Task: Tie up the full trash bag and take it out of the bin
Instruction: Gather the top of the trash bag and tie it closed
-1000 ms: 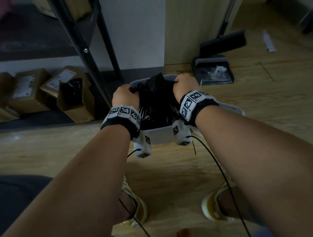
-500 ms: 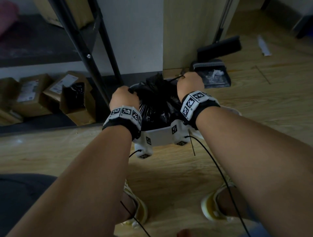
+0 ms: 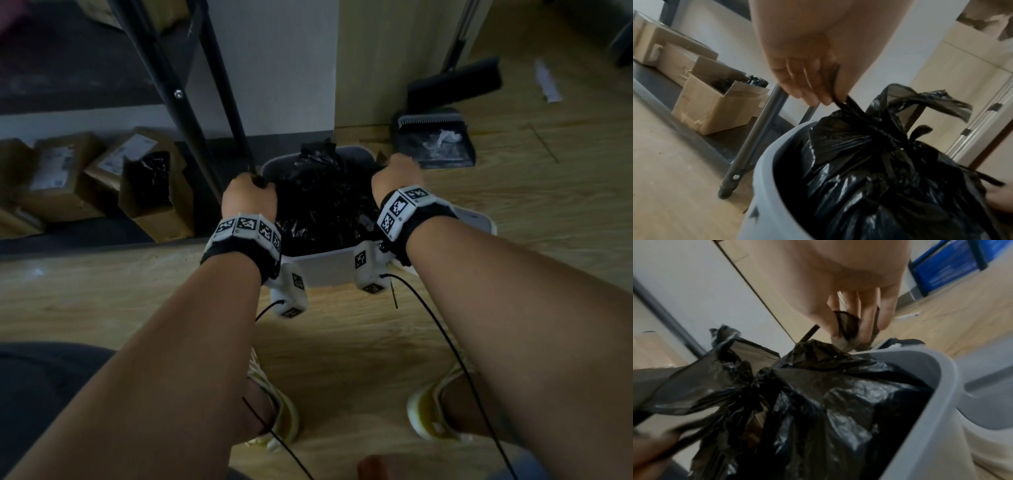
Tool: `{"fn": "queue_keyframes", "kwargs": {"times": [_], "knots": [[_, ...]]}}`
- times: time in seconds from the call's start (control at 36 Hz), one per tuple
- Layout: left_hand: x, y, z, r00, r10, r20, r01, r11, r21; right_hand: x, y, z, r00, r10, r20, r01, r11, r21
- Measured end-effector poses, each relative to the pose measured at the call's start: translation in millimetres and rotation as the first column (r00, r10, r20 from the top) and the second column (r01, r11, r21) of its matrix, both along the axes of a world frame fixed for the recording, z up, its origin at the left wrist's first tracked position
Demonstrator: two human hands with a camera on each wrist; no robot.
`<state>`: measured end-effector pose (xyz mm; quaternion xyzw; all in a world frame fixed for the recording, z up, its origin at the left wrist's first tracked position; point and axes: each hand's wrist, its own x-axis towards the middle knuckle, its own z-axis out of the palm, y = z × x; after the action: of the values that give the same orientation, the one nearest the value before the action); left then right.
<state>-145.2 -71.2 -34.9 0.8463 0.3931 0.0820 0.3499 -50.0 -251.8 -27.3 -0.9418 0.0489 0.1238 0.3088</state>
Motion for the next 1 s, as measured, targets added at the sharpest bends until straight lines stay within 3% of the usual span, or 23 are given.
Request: {"fn": "queue_keyframes", "kwargs": {"times": [0.19,0.31,0.53,0.64,0.72,0.81,1.0], "knots": [[5,-12,13,0.988,0.011,0.155,0.001,0.997,-0.076,-12,15,6,0.97,0.097,0.222,-0.111,0.993,0.051],[7,-17,20,0.971,0.02,0.239,0.022,0.984,-0.174,-20,19,17,0.945,0.189,0.268,-0.185,0.982,-0.042],[10,-29,54,0.932,0.04,0.36,0.103,0.923,-0.37,-34,21,32,0.882,0.454,0.123,-0.445,0.89,-0.097],[15,-35,66,0.927,-0.061,0.369,0.217,0.891,-0.398,-32,28,33,0.843,0.536,0.033,-0.527,0.837,-0.145],[14,-40,72,0.924,-0.104,0.369,0.265,0.869,-0.419,-33,30,31,0.851,0.523,0.046,-0.508,0.841,-0.186],[15,-37,65,0.91,-0.037,0.413,0.25,0.843,-0.477,-33,34,31,0.87,0.493,-0.003,-0.482,0.849,-0.218],[8,-31,61,0.925,0.037,0.378,0.118,0.917,-0.38,-34,25,25,0.915,0.394,0.085,-0.386,0.918,-0.093]]}}
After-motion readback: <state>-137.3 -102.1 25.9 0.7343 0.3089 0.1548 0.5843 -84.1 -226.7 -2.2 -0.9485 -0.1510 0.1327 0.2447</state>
